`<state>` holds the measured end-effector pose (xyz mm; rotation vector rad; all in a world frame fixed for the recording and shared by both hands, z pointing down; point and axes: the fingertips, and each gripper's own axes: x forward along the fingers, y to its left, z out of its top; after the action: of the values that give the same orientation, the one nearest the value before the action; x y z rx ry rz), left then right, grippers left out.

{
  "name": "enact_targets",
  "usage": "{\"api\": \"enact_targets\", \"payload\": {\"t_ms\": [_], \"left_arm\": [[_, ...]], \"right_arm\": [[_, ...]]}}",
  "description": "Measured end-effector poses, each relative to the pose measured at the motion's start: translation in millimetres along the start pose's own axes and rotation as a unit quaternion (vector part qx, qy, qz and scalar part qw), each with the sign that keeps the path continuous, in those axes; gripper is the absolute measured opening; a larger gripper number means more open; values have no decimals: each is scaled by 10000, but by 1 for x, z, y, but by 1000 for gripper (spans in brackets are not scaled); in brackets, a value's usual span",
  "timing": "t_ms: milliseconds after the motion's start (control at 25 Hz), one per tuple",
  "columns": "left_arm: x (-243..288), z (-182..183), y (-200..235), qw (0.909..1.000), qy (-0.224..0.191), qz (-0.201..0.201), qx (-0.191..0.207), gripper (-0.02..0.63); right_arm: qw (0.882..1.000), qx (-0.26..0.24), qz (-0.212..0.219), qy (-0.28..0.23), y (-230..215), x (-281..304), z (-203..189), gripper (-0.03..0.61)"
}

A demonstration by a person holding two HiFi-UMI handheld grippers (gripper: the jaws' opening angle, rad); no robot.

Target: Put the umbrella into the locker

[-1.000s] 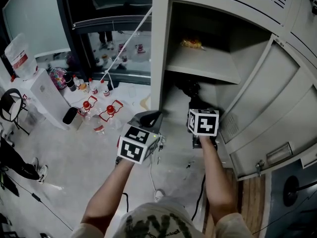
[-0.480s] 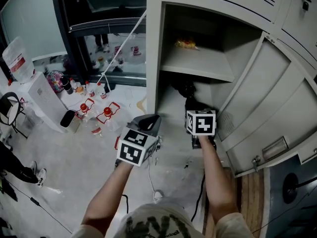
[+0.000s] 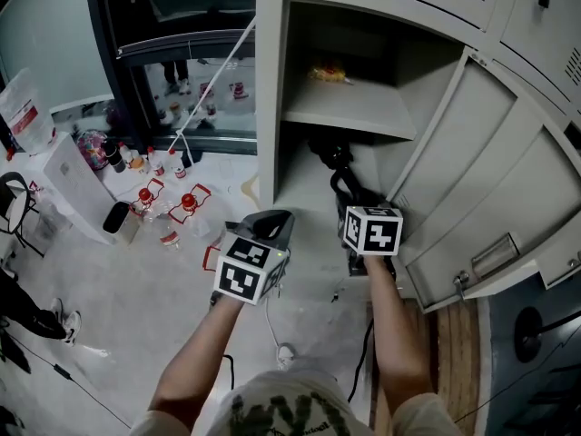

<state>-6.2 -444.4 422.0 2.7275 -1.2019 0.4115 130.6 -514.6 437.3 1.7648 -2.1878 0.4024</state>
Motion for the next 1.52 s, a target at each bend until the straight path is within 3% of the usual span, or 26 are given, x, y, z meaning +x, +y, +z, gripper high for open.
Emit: {"api": "enact_targets", "payload": {"t_ms": [280, 400, 560, 1280, 1520], "left_arm": [[5, 1, -17, 9999, -18, -146, 7, 5], [6, 0, -20, 9998, -8, -180, 22, 5], [9, -2, -21, 9998, 13, -187, 36, 5], [10, -3, 12, 9999, 21, 83, -83, 5], [-10, -7, 24, 9996, -22, 236, -150, 5]], "right_arm": [[9984, 516, 10, -236, -10, -19, -5, 200], [9969, 745, 0, -250, -14, -23, -12, 149], [9937, 1071, 95, -317, -15, -24, -15, 153], [9995, 184, -112, -235, -2, 14, 11, 153], [9986, 3, -446, -281, -6, 3, 10, 158]]}}
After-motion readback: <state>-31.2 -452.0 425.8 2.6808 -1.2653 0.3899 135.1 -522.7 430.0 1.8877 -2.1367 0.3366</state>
